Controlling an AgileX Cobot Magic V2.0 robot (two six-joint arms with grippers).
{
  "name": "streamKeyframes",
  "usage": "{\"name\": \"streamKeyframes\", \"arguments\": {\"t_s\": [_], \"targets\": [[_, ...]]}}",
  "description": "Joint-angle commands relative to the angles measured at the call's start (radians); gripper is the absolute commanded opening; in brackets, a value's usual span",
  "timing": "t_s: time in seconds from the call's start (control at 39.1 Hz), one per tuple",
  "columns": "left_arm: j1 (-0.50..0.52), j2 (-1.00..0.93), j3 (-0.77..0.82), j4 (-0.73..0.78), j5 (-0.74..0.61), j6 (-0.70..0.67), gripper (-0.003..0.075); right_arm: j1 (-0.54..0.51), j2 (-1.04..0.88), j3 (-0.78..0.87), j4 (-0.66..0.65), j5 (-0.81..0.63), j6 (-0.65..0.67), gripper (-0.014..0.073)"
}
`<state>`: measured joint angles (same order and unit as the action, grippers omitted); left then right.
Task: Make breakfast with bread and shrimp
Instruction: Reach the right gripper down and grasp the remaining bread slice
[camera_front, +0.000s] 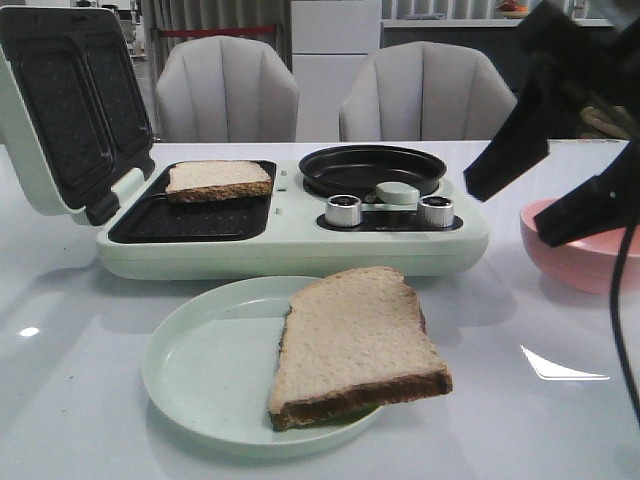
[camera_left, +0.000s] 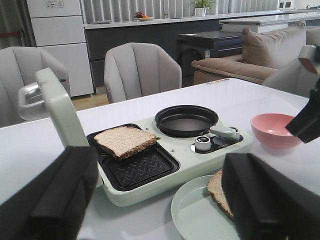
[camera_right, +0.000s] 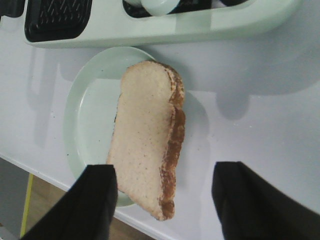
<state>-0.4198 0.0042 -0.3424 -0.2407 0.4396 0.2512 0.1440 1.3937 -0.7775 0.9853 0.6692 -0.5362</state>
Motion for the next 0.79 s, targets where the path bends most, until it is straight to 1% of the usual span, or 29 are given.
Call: {"name": "streamKeyframes", "arguments": {"t_s": [0.0,0.05,0.2,0.41,0.61,0.77], "targets": [[0.001,0.012,-0.025,-0.018,-0.085,-0.012,0.0564,0.001,0.043,-0.034,0.158,-0.023,-0.122,0.0519],[0.001,0.012,-0.025,-0.018,-0.085,-0.012,0.0564,0.001,0.078,-0.034,0.206,-0.031,-0.168,0.0519],[0.001,0.012,-0.025,-0.018,-0.085,-0.012,0.0564,0.001,0.174,-0.034,0.289,-0.02,-0.277,0.0519],[0.001,0.012,-0.025,-0.018,-0.085,-0.012,0.0564,0.001,0.277,-0.034,0.394,0.004,-0.37,0.0519],[0.001,0.012,-0.025,-0.018,-0.085,-0.012,0.0564,0.001,0.34,-0.038,0.518,0.088,-0.475,0.0519],[0.001,0.012,-0.025,-0.018,-0.085,-0.012,0.0564,0.001,0.364,-0.043,0.569,0.102,-0.508,0.0519]]}}
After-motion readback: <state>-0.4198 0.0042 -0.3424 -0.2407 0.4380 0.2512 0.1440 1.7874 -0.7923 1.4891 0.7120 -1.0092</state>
